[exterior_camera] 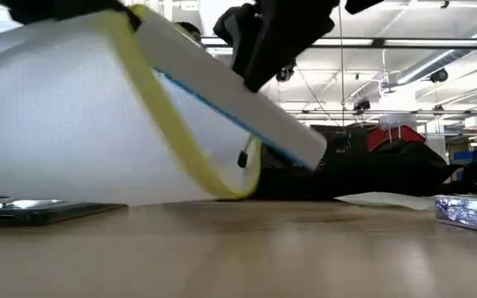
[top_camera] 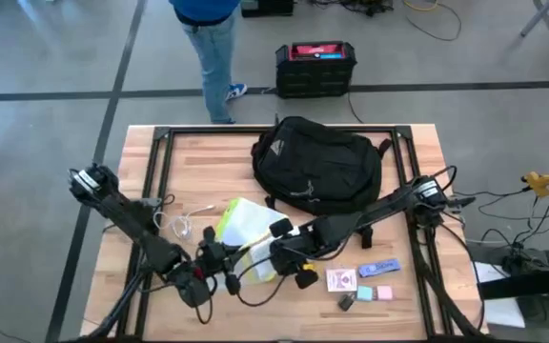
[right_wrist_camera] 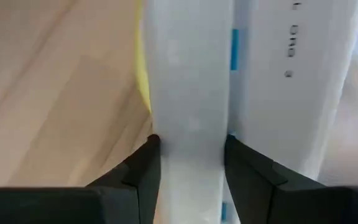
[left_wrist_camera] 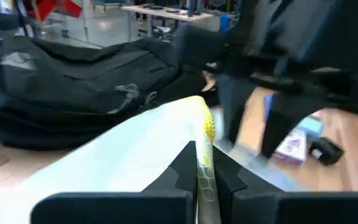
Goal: Unpack backpack
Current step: Put the white medicine organizer into the yellow green zip bag
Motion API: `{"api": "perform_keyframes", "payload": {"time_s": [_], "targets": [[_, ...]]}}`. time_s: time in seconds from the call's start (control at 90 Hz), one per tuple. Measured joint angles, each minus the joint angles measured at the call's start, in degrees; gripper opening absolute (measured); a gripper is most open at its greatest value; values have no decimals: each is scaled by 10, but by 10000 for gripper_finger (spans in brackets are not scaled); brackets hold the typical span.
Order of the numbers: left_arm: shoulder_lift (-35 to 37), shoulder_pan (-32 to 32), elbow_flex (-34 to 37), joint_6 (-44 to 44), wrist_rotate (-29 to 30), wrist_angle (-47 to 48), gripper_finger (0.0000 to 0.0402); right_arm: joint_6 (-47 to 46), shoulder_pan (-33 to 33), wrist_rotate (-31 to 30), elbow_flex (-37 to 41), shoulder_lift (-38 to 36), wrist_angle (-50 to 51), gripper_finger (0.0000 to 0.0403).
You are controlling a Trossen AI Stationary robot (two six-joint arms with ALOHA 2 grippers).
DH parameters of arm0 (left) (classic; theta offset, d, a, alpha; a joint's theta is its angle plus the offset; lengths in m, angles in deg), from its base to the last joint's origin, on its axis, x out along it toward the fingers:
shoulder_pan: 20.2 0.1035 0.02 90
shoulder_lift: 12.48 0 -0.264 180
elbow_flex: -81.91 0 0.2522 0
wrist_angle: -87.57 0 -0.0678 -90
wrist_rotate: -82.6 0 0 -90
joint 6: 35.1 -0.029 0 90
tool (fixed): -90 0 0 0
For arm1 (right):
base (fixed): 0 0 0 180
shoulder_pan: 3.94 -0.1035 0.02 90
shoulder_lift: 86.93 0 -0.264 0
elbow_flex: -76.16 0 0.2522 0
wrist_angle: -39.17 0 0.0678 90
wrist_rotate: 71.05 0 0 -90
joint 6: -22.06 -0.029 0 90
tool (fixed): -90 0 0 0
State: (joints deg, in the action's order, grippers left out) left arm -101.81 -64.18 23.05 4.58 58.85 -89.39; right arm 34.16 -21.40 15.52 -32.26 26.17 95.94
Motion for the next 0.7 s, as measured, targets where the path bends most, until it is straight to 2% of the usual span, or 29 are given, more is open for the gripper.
{"api": "perform_keyframes", "payload": {"time_s": [0.144, 0.267, 0.444, 0.578, 0.644, 0.7], "targets": [[-9, 16, 0, -43, -48, -43, 0, -7, 6, -10, 0, 19, -17, 116], [-14, 27, -1, -47, -86, -42, 0, -8, 10, -12, 0, 38, -18, 84], [-18, 28, -1, -47, -101, -41, 0, -5, 18, -17, 1, 46, -58, 38], [-18, 29, -1, -47, -103, -37, 0, 10, 9, -39, 1, 25, -31, 10], [-18, 28, -1, -47, -105, -33, 0, 16, 3, -20, 0, 5, 5, 2], [-18, 28, -1, -47, -112, -32, 0, 14, -4, 20, 0, -4, 50, 2]]}}
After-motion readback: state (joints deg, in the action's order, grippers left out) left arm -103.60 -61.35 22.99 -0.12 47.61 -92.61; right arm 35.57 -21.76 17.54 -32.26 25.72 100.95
